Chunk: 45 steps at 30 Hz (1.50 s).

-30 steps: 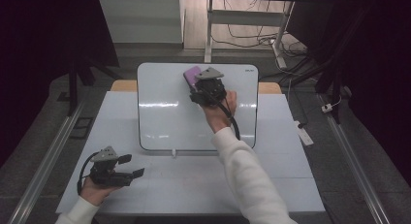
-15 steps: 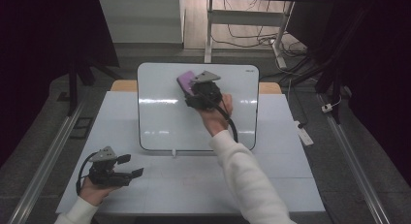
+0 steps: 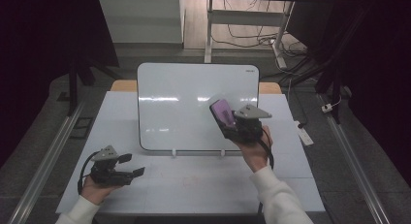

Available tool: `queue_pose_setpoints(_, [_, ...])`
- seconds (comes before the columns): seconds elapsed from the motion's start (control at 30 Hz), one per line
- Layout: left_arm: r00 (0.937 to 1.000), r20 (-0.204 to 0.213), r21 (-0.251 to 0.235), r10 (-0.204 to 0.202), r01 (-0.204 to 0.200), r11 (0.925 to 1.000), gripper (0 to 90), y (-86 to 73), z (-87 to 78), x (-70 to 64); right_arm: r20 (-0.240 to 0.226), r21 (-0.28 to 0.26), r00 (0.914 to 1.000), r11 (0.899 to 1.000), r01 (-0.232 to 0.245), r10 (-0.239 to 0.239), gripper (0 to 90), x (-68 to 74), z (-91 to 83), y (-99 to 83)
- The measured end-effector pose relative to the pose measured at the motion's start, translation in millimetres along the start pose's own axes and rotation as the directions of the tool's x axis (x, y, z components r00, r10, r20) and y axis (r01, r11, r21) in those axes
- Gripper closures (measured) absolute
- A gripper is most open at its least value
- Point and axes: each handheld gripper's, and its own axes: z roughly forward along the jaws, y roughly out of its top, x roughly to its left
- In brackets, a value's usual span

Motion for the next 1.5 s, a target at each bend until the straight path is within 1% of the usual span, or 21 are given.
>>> queue_pose_setpoints(0.03, [1.0, 0.0, 0.0, 0.0, 0.0, 1.0, 20.5, 0.0, 0.0, 0.0, 0.0, 0.0, 1.0, 1.0, 0.0, 0.0, 40.7, 0.0, 0.0, 0.0])
queue_pose_setpoints(0.07, [1.0, 0.0, -0.002, -0.003, 0.003, 1.0, 20.7, 0.4, -0.2, -0.7, -0.02, -0.003, 0.9998, 1.0, -0.002, 0.002, 40.7, 2.3, -11.2, -11.9])
queue_pose_setpoints(0.13, [1.0, 0.007, -0.004, 0.003, -0.003, 1.0, 21.0, 1.6, -0.5, -0.7, -0.036, -0.001, 0.9993, 1.0, 0.007, -0.007, 40.7, 4.1, -20.5, -22.5])
queue_pose_setpoints(0.2, [0.9999, 0.015, -0.01, 0.007, -0.007, 0.9999, 21.3, 3.1, -0.5, -1.3, -0.057, -0.003, 0.9983, 1.0, 0.008, -0.008, 40.7, 6.2, -27.8, -32.0])
queue_pose_setpoints(0.23, [0.9998, 0.02, -0.011, 0.008, -0.008, 0.9999, 21.3, 3.9, -0.6, -1.7, -0.057, -0.003, 0.9983, 1.0, 0.008, -0.008, 40.7, 6.2, -27.8, -32.0])
queue_pose_setpoints(0.33, [0.9995, 0.028, -0.019, 0.017, -0.016, 0.9997, 21.5, 6.5, -1.0, -2.7, -0.091, 0.005, 0.9958, 1.0, 0.011, -0.011, 40.7, 8.5, -37.9, -49.6])
queue_pose_setpoints(0.5, [0.9985, 0.04, -0.031, 0.037, -0.035, 0.9989, 21.5, 11.9, -1.1, -6.5, -0.121, 0.015, 0.9925, 1.0, 0.019, -0.017, 40.7, 9.2, -43.8, -60.1])
queue_pose_setpoints(0.57, [0.9976, 0.043, -0.032, 0.054, -0.052, 0.9981, 20.5, 14.7, -0.9, -9.2, -0.143, 0.022, 0.9896, 1.0, 0.019, -0.016, 40.7, 10.9, -47.5, -64.1])
queue_pose_setpoints(0.77, [0.9925, 0.07, -0.044, 0.1, -0.097, 0.9943, 19.7, 26.7, 1.6, -20.0, -0.192, 0.035, 0.9805, 0.998, 0.05, -0.042, 40.6, 17.9, -46.0, -75.4])
queue_pose_setpoints(0.8, [0.9915, 0.072, -0.046, 0.108, -0.105, 0.9934, 19.7, 29.2, 2.8, -22.2, -0.192, 0.035, 0.9805, 0.998, 0.05, -0.042, 40.6, 17.9, -46.0, -75.4])
queue_pose_setpoints(0.87, [0.9891, 0.079, -0.046, 0.125, -0.121, 0.9915, 19.7, 34.6, 5.5, -26.5, -0.221, 0.053, 0.9739, 0.996, 0.067, -0.054, 40.6, 20.8, -42.3, -79.6])
queue_pose_setpoints(0.9, [0.9874, 0.083, -0.045, 0.135, -0.132, 0.9903, 19.7, 37.4, 7.1, -28.9, -0.221, 0.053, 0.9739, 0.996, 0.067, -0.054, 40.6, 20.8, -42.3, -79.6])
queue_pose_setpoints(0.97, [0.9832, 0.099, -0.041, 0.154, -0.15, 0.9878, 19.3, 42.9, 10.9, -34.2, -0.248, 0.064, 0.9671, 0.995, 0.075, -0.057, 40.6, 22.2, -38.5, -82.3])
queue_pose_setpoints(1.0, [0.9803, 0.106, -0.038, 0.167, -0.164, 0.9857, 19.3, 45.9, 13.2, -37.0, -0.248, 0.064, 0.9671, 0.995, 0.075, -0.057, 40.6, 22.2, -38.5, -82.3])
queue_pose_setpoints(1.07, [0.9734, 0.122, -0.034, 0.194, -0.191, 0.981, 19.0, 52.0, 18.2, -43.2, -0.267, 0.071, 0.9618, 0.994, 0.08, -0.058, 40.6, 23.0, -36.4, -83.2])
queue_pose_setpoints(1.17, [0.9578, 0.152, -0.018, 0.243, -0.244, 0.9697, 19.2, 62.2, 28.0, -53.6, -0.291, 0.081, 0.9546, 0.992, 0.093, -0.066, 40.6, 25.7, -33.9, -84.4])
queue_pose_setpoints(1.2, [0.9545, 0.158, -0.017, 0.253, -0.254, 0.9671, 19.2, 64.4, 30.5, -55.9, -0.302, 0.084, 0.9509, 0.992, 0.099, -0.069, 40.6, 26.9, -32.8, -85.1])
queue_pose_setpoints(1.27, [0.9445, 0.181, -0.01, 0.274, -0.277, 0.9609, 19.2, 70.3, 36.8, -61.2, -0.317, 0.09, 0.9455, 0.99, 0.107, -0.074, 40.6, 28.9, -30.7, -86.1])
queue_pose_setpoints(1.37, [0.9318, 0.211, 0.003, 0.296, -0.303, 0.953, 19.5, 77.7, 46.5, -66.4, -0.347, 0.103, 0.9343, 0.987, 0.122, -0.08, 40.6, 33.4, -26.9, -87.4])
queue_pose_setpoints(1.43, [0.9257, 0.224, 0.016, 0.305, -0.316, 0.9486, 19.5, 82.0, 52.4, -69.2, -0.371, 0.107, 0.9244, 0.985, 0.138, -0.089, 40.6, 37.6, -24.7, -87.6])
queue_pose_setpoints(1.5, [0.9187, 0.242, 0.024, 0.312, -0.327, 0.9447, 19.6, 85.8, 57.9, -71.6, -0.399, 0.105, 0.9116, 0.983, 0.152, -0.098, 40.6, 42.3, -23.4, -87.1])
